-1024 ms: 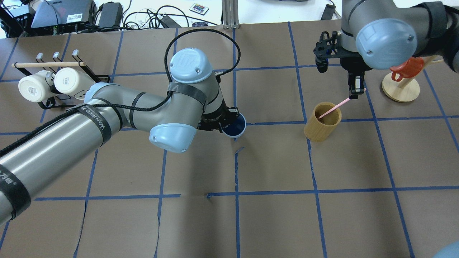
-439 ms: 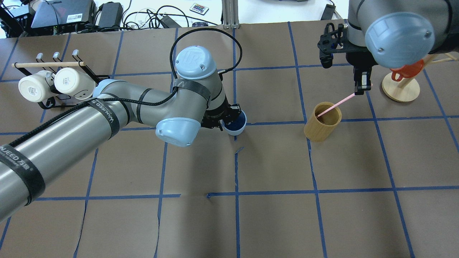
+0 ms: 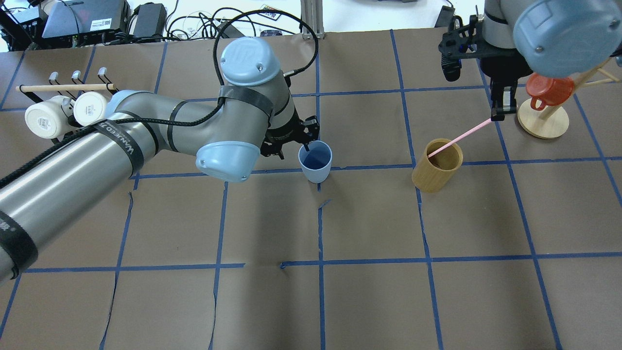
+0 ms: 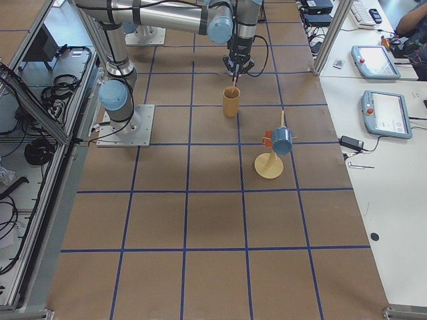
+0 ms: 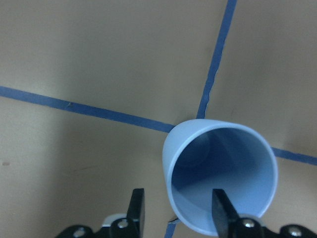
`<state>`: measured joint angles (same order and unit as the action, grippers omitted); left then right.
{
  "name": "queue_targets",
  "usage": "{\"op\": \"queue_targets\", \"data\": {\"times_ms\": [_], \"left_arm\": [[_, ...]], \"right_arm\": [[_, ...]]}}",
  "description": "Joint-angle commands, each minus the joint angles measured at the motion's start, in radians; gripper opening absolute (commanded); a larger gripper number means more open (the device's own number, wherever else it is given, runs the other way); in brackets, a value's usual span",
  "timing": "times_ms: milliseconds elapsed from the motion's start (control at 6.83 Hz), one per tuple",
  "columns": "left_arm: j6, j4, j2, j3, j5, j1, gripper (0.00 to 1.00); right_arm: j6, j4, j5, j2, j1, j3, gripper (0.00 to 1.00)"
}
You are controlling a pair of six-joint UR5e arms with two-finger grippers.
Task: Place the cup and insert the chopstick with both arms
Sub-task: 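Release the blue cup and raise the left gripper while the right lifts the chopstick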
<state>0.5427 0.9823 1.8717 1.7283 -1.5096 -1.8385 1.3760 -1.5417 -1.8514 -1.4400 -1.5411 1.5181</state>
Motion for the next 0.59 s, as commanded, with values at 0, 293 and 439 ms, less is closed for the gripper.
{"op": "queue_targets", "data": {"times_ms": [0,293,439], "left_arm": [[-0.248,0.152,-0.069,-0.047,-0.029,0.140,0.74],[-0.451,0.287,-0.187,-0.080,-0.034,0.284,0.87],[-0.546,0.405,-0.225,-0.125,-0.034,0.338,0.88]], "right_arm": [[0.000,0.101,0.004,-0.002,-0.007,-0.111,0.08],[-0.173,0.103,0.008,0.012,-0.167,-0.170,0.08],[-0.299,0.101,0.015,0.035,-0.238,-0.174,0.08]]}}
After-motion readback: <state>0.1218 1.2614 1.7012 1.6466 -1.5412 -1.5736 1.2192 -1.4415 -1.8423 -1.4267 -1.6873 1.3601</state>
